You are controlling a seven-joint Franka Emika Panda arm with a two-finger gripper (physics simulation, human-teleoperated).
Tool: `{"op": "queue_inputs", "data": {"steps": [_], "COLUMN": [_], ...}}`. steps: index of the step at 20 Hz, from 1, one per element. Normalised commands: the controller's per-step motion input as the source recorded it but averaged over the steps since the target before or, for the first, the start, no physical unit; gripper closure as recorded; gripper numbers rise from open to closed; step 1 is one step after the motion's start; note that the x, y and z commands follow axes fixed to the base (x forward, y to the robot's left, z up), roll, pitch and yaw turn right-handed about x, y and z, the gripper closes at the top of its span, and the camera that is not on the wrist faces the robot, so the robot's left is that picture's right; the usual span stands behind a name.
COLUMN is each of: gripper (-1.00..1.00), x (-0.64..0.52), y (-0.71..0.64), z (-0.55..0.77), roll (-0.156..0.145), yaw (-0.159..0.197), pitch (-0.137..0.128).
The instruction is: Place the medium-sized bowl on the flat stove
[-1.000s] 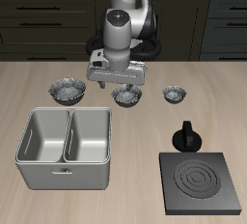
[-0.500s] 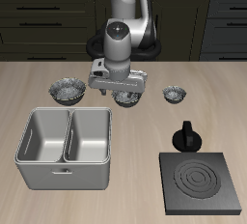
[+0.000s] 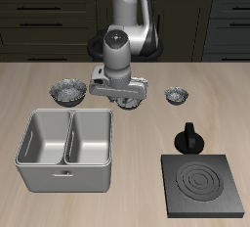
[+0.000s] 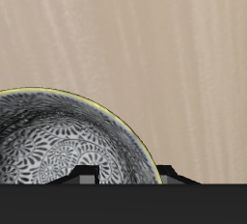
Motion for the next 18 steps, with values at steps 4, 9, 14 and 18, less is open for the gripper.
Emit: {"op": "queue_inputs", "data": {"steps": [4,9,14,18], "gripper": [1.00,1.00,1.00,1.00], "x": [0.01,-0.01,-0.02,-0.05], "y": [-0.05,0.00,0.02,0.07], "z": [0.07,0.24,0.44,0.42], "roll": [-0.003,-0.008,-0.007,0.014], "yaw": [-0.010,0.005,0.008,0.002], "pitch": [-0.007,-0.030,-0.051,-0.049]}}
